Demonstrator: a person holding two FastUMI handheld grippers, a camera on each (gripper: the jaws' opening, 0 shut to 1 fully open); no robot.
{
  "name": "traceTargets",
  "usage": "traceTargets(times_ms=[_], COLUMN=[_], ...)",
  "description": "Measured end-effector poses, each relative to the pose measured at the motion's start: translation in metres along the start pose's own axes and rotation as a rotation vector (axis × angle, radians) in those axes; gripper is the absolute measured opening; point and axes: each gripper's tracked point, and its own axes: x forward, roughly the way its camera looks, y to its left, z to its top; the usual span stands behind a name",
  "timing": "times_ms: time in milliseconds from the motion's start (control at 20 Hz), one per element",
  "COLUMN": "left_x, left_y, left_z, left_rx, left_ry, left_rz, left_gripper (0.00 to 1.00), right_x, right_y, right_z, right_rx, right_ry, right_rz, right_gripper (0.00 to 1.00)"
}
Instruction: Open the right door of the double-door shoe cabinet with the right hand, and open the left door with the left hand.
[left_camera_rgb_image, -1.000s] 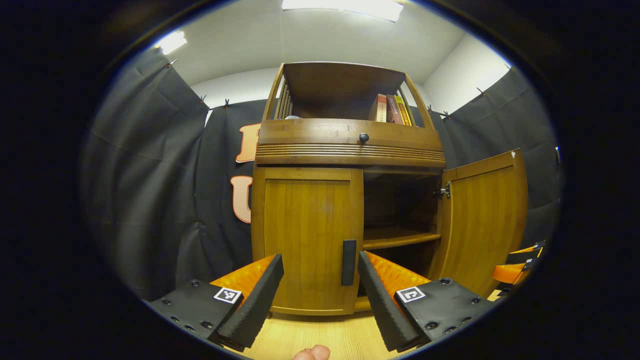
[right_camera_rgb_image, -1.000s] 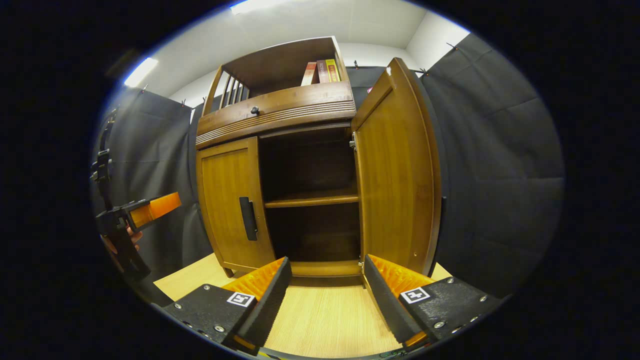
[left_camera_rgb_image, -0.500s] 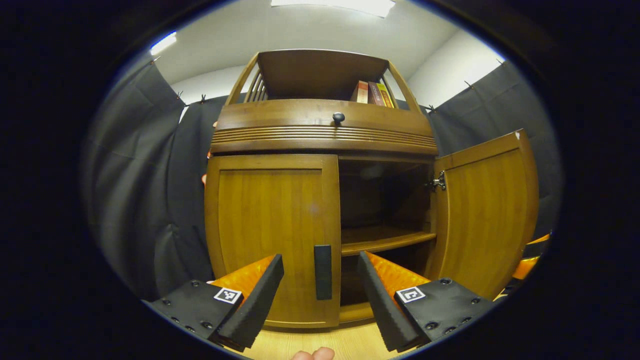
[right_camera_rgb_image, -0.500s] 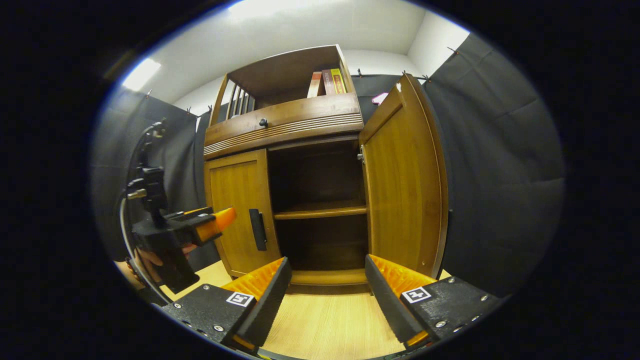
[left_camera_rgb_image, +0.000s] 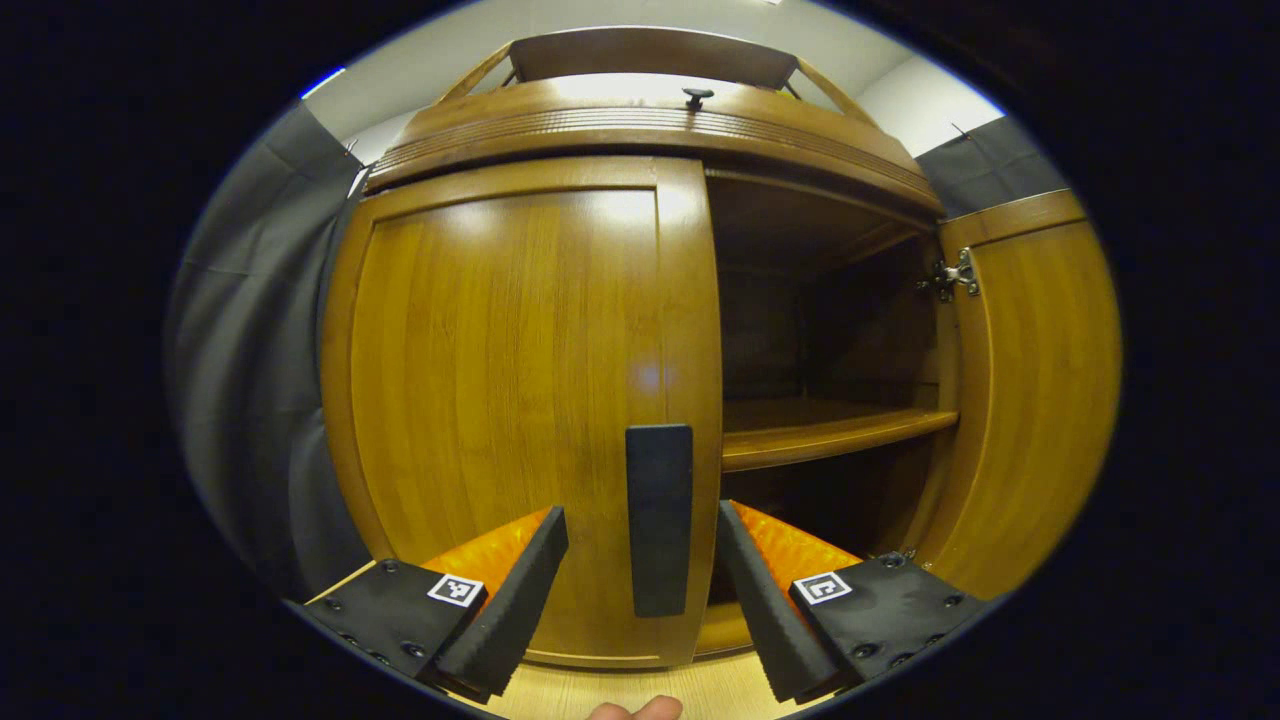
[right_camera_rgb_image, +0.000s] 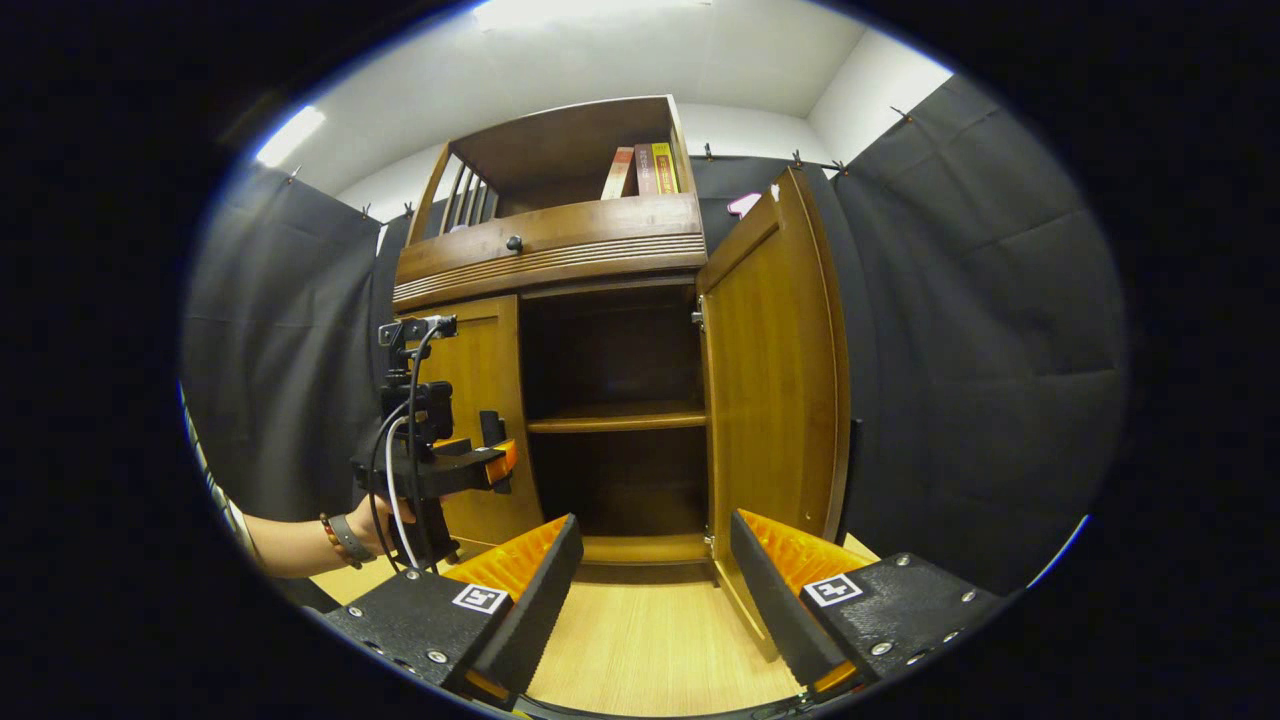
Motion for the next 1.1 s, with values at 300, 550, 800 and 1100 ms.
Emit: traceTargets(times_ms=[300, 550, 800, 1100], left_x=[0.017, 0.019, 0.021, 0.015], left_y=[0.009, 0.004, -0.011, -0.009], left_z=[-0.001, -0.002, 0.002, 0.000], left_rx=[-0.007, -0.034, -0.037, -0.031], left_ry=[-0.011, -0.008, -0.031, -0.008], left_rz=[0.007, -0.037, -0.032, -0.031], left_gripper=[0.96, 0.78, 0.42, 0.33], right_x=[-0.003, -0.005, -0.013, -0.029], right_y=[-0.012, -0.016, -0.009, -0.002], right_z=[-0.002, 0.001, -0.001, -0.002], right_rx=[-0.016, -0.044, -0.072, -0.050], right_ry=[0.004, -0.017, -0.006, 0.007], right_rz=[-0.044, -0.077, -0.084, -0.094], right_gripper=[1.00, 1.00, 1.00, 0.92])
